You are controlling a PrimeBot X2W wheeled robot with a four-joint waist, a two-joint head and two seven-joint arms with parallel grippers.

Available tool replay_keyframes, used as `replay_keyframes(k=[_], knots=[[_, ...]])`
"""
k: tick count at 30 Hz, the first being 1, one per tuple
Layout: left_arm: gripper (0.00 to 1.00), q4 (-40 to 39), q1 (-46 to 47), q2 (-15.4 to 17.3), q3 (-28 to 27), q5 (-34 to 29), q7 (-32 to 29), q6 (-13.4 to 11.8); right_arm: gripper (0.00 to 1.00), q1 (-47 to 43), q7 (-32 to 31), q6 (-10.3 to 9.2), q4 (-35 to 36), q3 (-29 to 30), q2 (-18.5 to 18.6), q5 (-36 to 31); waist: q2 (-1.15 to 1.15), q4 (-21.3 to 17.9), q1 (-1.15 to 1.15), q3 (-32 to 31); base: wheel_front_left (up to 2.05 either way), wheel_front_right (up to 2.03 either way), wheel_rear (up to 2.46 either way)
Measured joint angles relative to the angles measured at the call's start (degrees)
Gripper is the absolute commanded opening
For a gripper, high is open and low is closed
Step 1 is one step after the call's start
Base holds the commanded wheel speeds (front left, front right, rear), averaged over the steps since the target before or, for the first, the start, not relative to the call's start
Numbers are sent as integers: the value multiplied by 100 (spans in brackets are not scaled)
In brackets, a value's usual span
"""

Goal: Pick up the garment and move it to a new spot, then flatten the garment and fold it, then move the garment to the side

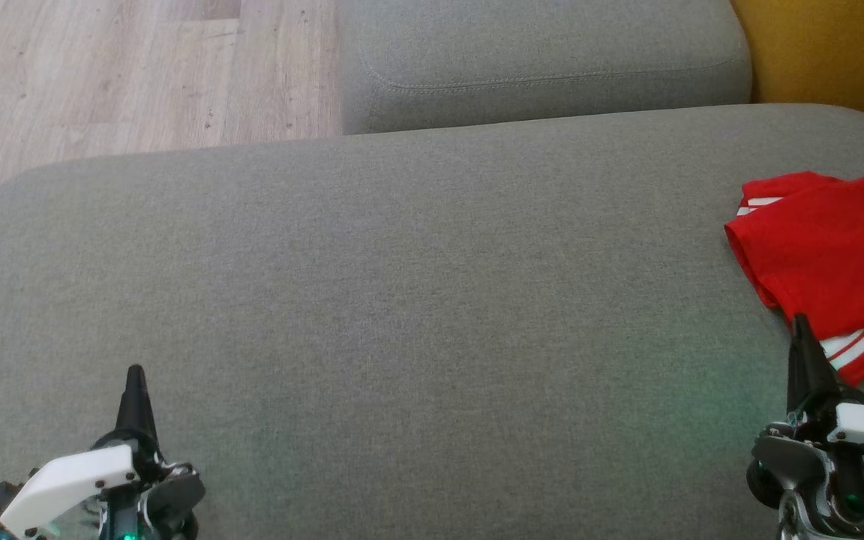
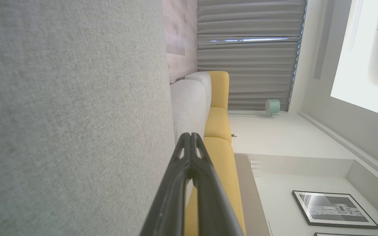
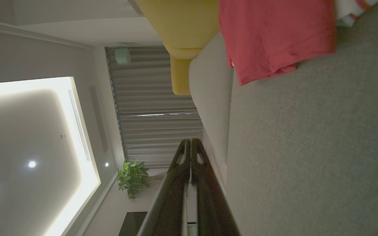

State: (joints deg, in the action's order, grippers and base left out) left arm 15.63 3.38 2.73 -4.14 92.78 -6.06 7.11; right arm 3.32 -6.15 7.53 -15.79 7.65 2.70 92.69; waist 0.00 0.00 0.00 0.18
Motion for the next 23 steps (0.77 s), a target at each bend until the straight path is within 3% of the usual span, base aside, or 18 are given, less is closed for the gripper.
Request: replay_keyframes(k=[23], knots=[[0,0,0,-4,-4,-8,0,0,0,0,0,0,0,3,-2,-1,0,0,0,0,0,0,0]])
